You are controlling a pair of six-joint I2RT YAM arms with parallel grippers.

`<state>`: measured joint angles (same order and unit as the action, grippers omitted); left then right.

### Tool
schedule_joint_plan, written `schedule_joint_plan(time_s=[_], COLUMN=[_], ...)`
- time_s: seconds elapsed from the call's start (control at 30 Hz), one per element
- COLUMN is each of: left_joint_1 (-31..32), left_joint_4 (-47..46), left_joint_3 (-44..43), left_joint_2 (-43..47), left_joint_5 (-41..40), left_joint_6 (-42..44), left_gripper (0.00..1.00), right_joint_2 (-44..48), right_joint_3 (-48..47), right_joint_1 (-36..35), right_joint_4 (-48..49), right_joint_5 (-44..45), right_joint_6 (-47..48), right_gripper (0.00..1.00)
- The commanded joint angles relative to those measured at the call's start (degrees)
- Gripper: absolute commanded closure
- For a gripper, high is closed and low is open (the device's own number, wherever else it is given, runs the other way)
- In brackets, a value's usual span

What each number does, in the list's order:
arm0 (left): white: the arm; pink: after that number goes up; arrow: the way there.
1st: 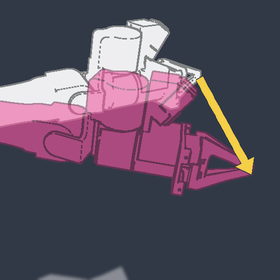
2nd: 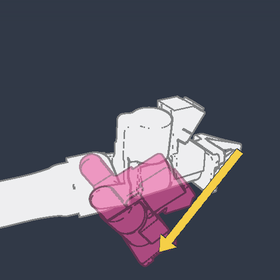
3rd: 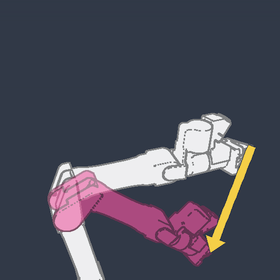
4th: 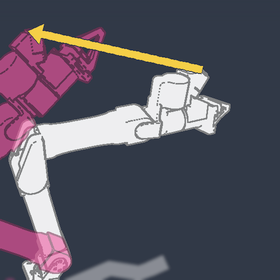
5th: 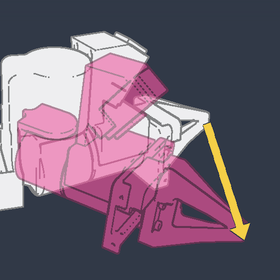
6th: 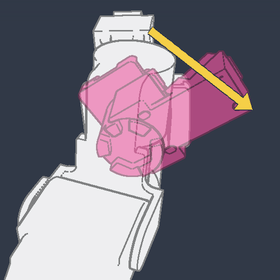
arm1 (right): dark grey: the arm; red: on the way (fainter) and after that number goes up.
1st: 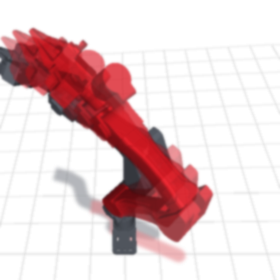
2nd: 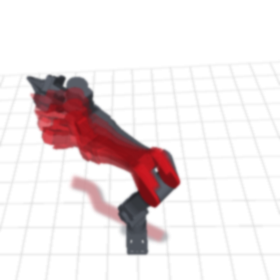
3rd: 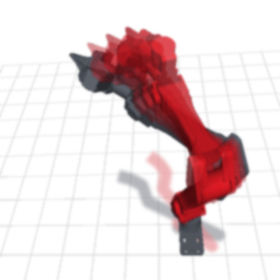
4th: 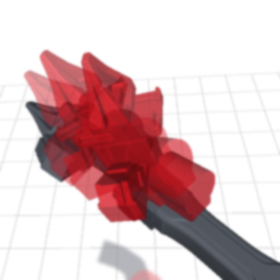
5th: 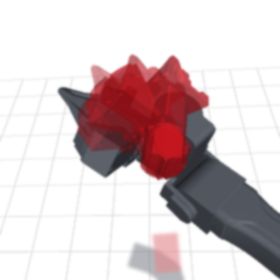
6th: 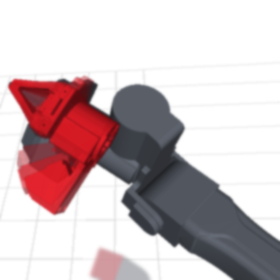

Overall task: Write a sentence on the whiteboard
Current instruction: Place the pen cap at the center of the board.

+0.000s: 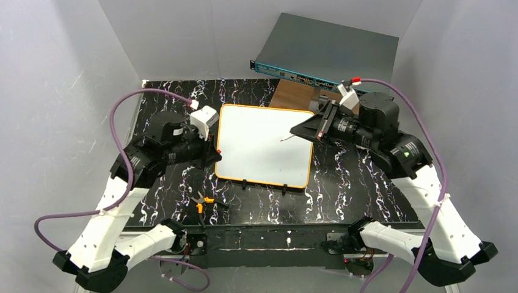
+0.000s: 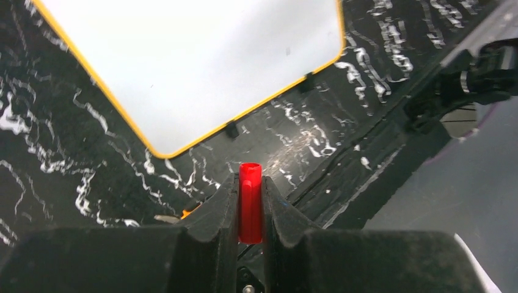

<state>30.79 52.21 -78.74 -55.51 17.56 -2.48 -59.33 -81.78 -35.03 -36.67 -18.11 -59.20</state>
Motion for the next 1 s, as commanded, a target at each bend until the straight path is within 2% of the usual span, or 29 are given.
schedule_joint_plan(time_s=[0.0,0.13,0.33,0.43,0.6,0.77,0.87,0.97], left_joint_1=[-1.8,-10.3,-16.4,-20.7,-22.8,-24.8,-25.1,-25.9], left_joint_4=[1.1,1.1,-3.7,-6.6,-12.1,-16.0,-14.3,-13.1], left_joint_3=[3.6,6.6,15.2,19.5,24.7,29.0,30.0,31.7], left_joint_2=[-0.7,-1.9,-1.3,-3.1,-5.4,-7.4,-9.3,-10.8], left_joint_5=[-8.2,-10.4,-24.5,-26.8,-34.6,-37.2,-41.9,-42.7], left_joint_6=[-2.1,-6.5,-11.6,-17.6,-26.7,-33.1,-36.4,-38.9], left_gripper=[1.00,1.00,1.00,1.00,1.00,1.00,0.96,0.93], right_joint_2=[3.7,5.2,7.4,7.5,7.9,9.1,10.1,11.0], right_joint_3=[-0.9,-0.3,2.6,3.5,4.0,5.0,5.7,6.5], right_joint_1=[1.9,2.2,2.4,2.3,2.3,2.3,2.3,2.3], right_joint_4=[-5.2,-7.8,-7.6,-7.1,-7.4,-8.0,-8.5,-9.1], right_joint_5=[3.0,3.9,4.4,3.8,3.8,4.6,5.5,6.4], right_joint_6=[5.7,6.9,6.2,6.2,6.2,6.7,7.0,7.2], right_gripper=[0.99,0.99,0.99,0.99,0.99,0.99,0.99,0.99])
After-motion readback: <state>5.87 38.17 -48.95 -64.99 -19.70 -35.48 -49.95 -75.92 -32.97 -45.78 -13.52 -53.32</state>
